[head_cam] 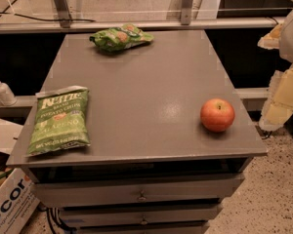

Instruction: Move apple near green rice chip bag

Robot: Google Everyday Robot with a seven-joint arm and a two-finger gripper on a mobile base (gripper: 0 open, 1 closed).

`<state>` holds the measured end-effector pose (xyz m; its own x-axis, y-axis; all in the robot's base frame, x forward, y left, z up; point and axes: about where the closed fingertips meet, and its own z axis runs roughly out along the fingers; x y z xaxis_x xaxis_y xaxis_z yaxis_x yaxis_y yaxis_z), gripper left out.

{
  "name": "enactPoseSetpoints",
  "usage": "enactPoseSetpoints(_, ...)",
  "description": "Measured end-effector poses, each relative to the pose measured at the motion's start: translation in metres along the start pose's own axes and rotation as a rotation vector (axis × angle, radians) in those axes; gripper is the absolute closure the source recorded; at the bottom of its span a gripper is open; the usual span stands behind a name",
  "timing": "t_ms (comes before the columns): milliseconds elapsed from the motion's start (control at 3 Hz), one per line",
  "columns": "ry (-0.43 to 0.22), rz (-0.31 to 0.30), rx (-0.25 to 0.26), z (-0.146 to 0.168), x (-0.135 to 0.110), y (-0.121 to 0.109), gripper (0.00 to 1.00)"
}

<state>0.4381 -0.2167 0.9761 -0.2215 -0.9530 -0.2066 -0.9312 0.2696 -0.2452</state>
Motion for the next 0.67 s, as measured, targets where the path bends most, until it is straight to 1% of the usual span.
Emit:
enactPoseSetpoints(333,0.000,0.000,0.000,0.0000,0.0000,0.0000,0.00)
enactPoseSetpoints(667,-0.024,0.016,0.006,0.0019,0.0012,-0.0003,0.00)
